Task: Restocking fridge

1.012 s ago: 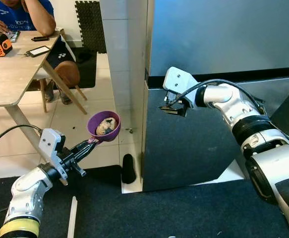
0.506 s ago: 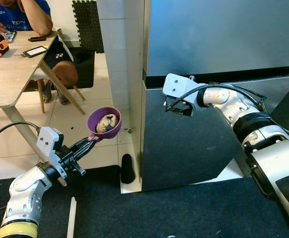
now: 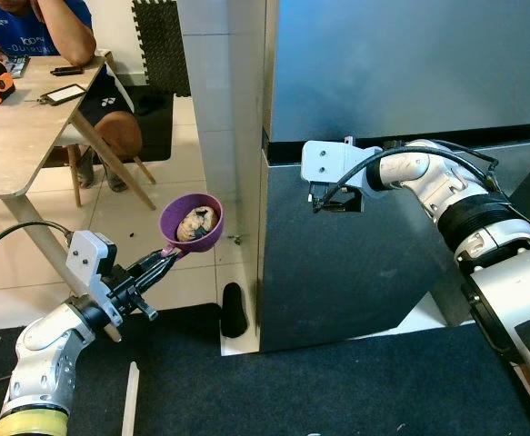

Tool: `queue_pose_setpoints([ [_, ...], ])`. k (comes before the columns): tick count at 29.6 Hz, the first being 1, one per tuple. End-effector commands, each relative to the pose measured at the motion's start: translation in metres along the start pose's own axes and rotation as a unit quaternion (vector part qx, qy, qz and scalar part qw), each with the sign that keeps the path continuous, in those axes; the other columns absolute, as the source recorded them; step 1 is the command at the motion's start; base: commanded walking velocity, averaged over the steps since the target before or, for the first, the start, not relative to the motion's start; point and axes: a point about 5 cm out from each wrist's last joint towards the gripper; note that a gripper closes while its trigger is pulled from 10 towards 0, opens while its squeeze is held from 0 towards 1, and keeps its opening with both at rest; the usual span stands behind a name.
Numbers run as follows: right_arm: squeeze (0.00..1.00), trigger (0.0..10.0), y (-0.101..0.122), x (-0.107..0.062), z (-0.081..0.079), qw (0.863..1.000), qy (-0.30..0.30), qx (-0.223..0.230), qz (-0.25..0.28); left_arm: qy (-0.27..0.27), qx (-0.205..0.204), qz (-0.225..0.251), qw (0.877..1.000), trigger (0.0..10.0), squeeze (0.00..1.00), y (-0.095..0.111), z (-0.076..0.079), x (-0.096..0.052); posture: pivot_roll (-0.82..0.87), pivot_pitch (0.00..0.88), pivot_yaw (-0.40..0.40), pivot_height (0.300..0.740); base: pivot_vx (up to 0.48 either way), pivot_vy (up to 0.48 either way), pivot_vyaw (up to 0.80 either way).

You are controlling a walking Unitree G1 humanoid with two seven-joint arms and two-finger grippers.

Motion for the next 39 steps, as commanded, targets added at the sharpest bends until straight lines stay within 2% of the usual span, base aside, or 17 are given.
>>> queue_pose_setpoints([
  [1, 0.0, 10.0, -0.027, 0.015, -0.029, 0.993, 0.096, 0.001, -0.066, 0.004, 0.012, 0.015, 1.0, 10.0, 0.0, 0.009, -0.004, -0.001, -0.03, 0.013, -0.067, 0.74, 0.0, 0.0, 0.0],
  [29, 0.0, 10.0, -0.023, 0.003, -0.027, 0.984, 0.17, 0.0, -0.05, 0.002, 0.012, 0.016, 1.0, 10.0, 0.0, 0.01, -0.006, 0.002, -0.03, 0.007, -0.057, 0.74, 0.0, 0.0, 0.0],
  [33, 0.0, 10.0, -0.023, -0.001, -0.029, 0.978, 0.206, 0.003, -0.044, 0.001, 0.012, 0.016, 1.0, 10.0, 0.0, 0.01, -0.006, 0.003, -0.03, 0.006, -0.057, 0.74, 0.0, 0.0, 0.0],
  [39, 0.0, 10.0, -0.02, -0.004, -0.029, 0.973, 0.227, 0.005, -0.033, -0.001, 0.011, 0.017, 1.0, 10.0, 0.0, 0.01, -0.005, 0.003, -0.03, 0.005, -0.056, 0.74, 0.0, 0.0, 0.0],
])
Point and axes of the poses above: a point about 5 cm out from each wrist's last joint towards the gripper, its own x axis pointing out of the wrist towards the gripper, its own y axis along the axis of the wrist's last joint, z = x × y, and after that the axes turned 15 degrees about x, right-handed
